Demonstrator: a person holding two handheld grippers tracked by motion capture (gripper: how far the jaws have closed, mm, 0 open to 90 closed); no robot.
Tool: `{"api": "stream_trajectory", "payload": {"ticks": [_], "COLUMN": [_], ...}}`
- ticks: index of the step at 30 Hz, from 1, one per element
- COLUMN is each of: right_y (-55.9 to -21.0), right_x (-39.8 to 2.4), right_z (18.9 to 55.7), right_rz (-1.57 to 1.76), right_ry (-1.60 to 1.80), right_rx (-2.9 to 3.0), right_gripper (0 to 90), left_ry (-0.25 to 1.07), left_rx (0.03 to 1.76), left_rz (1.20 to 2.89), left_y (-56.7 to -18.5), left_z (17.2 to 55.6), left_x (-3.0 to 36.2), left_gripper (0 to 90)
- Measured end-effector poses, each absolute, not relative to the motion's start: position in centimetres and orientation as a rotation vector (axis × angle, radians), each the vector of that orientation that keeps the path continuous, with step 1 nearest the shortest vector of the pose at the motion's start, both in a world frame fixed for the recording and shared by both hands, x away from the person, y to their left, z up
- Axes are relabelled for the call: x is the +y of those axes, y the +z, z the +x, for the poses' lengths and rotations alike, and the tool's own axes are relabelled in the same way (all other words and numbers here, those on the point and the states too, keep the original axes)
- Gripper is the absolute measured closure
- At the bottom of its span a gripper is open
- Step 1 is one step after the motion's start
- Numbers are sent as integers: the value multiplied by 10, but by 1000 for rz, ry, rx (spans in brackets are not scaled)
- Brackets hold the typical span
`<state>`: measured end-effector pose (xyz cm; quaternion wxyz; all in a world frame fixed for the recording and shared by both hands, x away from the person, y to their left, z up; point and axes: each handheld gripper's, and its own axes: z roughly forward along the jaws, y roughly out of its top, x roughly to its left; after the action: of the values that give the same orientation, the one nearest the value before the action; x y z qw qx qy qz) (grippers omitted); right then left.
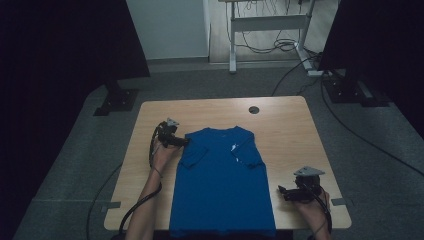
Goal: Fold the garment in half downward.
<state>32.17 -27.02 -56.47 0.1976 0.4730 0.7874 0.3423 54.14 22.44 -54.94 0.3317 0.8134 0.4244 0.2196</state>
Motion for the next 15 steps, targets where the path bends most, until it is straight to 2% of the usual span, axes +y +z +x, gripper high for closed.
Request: {"api": "stream_trajectory", "payload": {"ticks": [6,15], "right_y": [-565,-563], "right_x": [-270,-271], "right_z": [322,324], "right_rz": [1325,1345], "right_ry": [959,953], "right_rx": [2204,2194], "right_gripper": [7,42], "left_ry": [508,503], "left_rx": [1129,1128], "left_rz": [2099,2101], "left_y": [-552,-552], "left_z": [544,544], "left_x": [229,229], "left_gripper": [61,61]}}
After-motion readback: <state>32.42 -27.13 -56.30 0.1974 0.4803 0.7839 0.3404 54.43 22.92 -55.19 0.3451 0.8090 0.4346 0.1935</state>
